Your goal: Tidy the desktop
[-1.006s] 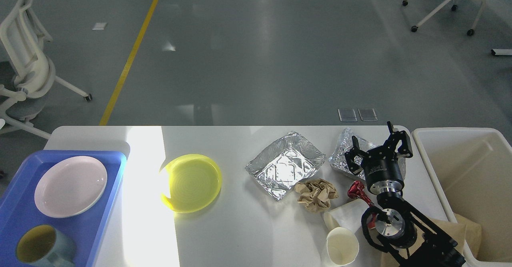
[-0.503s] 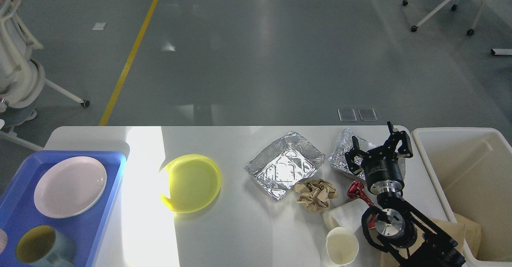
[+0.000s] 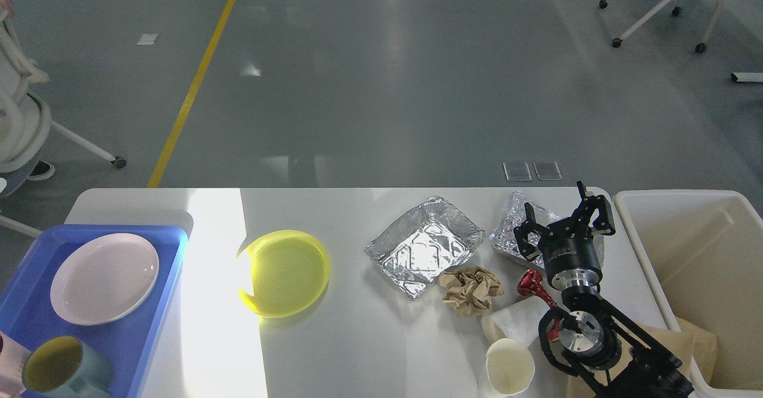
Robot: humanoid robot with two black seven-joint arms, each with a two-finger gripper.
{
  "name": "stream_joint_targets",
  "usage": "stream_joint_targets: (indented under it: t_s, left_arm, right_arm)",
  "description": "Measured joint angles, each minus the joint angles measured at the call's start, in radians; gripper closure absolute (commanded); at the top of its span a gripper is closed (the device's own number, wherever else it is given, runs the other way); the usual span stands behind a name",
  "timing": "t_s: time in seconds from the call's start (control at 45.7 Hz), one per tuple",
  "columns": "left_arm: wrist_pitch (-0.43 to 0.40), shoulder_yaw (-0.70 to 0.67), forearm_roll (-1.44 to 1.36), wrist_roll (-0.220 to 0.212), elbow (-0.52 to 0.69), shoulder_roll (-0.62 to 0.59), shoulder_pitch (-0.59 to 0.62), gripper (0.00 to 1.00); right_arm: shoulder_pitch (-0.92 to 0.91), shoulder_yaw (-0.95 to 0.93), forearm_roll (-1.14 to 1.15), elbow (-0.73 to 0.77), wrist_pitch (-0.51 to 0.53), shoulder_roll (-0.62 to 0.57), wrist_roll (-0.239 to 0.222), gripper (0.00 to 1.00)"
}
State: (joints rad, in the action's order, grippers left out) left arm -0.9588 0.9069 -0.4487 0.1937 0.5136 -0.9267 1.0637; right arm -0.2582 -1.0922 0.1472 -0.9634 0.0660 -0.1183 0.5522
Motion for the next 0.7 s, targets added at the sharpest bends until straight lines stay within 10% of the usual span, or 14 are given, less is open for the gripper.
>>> stream_joint_targets:
  t_s: [0.547,0.59,0.7]
  left_arm:
    - [0.107,-0.012,-0.013,0.024,-0.021,0.014,-0.066,0.88]
    - [0.113,-0.018,-0.013,0.024,-0.021,0.014,-0.066,0.81]
    - [0.126,-0.024,-0.007,0.021,-0.021,0.014,-0.067,0.18]
  right_arm:
    - [0.0,0.0,0.0,0.0,0.0,0.0,0.0,0.0]
    - [0.0,0.0,0.0,0.0,0.0,0.0,0.0,0.0]
    - [0.0,0.0,0.0,0.0,0.0,0.0,0.0,0.0]
